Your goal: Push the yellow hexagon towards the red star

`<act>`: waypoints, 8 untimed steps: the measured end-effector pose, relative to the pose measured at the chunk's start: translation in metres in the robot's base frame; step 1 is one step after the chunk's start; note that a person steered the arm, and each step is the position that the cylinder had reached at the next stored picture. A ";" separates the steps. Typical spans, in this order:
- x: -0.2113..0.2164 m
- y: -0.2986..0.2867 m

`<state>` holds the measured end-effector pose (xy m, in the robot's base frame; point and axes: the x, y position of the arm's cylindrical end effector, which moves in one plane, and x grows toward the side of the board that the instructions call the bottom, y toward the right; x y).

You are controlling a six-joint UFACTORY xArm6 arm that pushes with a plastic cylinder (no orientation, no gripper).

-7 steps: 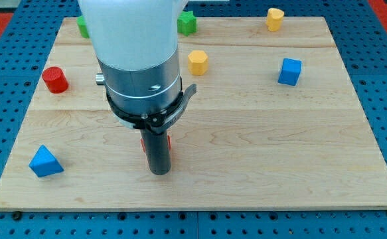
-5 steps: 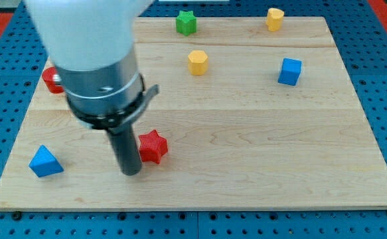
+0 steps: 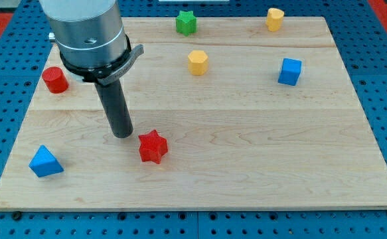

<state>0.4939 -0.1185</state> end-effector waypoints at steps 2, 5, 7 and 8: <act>-0.024 0.000; -0.039 0.001; -0.113 0.003; -0.154 0.034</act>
<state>0.3399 -0.0849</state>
